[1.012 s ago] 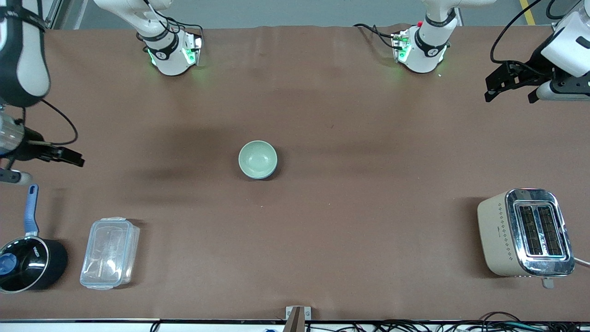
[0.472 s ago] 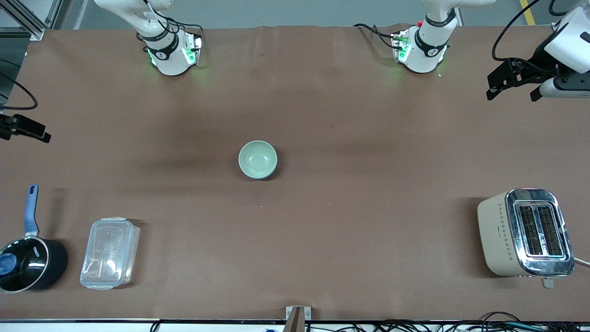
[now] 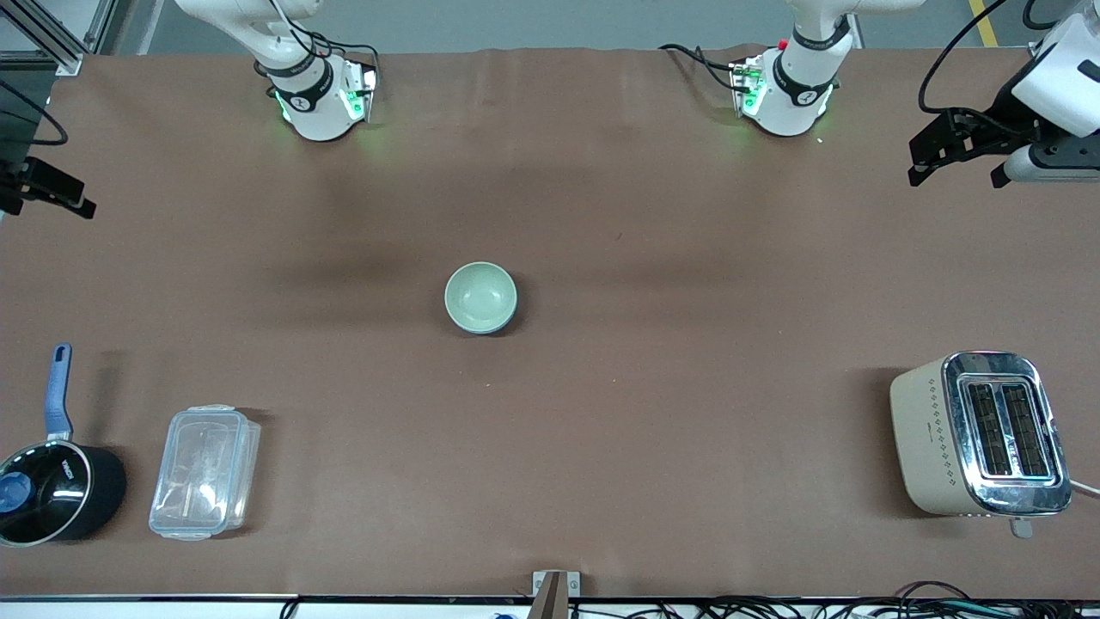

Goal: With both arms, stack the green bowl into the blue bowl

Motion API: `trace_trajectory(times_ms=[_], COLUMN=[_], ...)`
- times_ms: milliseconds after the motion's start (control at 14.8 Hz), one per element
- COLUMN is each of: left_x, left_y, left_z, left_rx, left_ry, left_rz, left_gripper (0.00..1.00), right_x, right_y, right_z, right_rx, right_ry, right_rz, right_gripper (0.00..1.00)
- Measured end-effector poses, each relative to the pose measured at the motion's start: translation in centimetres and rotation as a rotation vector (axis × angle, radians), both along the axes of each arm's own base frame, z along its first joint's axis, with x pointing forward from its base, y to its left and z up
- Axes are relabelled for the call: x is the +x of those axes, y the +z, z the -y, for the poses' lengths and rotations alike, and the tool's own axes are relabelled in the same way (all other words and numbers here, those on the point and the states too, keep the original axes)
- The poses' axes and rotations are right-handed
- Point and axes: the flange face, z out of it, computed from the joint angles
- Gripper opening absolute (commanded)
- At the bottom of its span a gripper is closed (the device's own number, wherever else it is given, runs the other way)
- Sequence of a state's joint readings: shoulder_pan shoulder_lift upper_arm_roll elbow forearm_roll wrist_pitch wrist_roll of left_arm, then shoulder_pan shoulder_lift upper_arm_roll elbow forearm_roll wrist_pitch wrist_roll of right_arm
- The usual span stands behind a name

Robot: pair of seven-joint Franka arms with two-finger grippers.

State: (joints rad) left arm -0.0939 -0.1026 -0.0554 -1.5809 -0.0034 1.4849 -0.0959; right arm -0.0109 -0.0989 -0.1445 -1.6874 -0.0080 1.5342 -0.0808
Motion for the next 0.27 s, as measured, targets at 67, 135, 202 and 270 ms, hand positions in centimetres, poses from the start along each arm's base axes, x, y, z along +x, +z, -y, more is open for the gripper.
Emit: trace_trajectory(times_ms=[67,135,202,270], left_x=[-0.01,-0.01,-0.01,-0.02], left_y=[-0.01,-0.01,-0.01,-0.01], left_z=[0.0,-0.01,-0.01,0.0], left_rx=[0.001,0.001,0.001,0.001], left_ry=[0.0,0.0,0.0,0.0], left_rz=[0.0,-0.001,-0.001,-0.002], left_gripper=[1.0,1.0,1.0,1.0], right_x=[-0.18,-0.17,-0.08,0.09], right_y=[0.02,0.14,0.32,0.52], right_z=[0.18,0.47,0.74,0.91], right_rx=[0.0,0.0,-0.002,-0.004], right_ry=[-0.003,-0.009,-0.013,-0.017], right_rz=[0.002,0.01,0.019,0.027], right_gripper=[1.0,1.0,1.0,1.0])
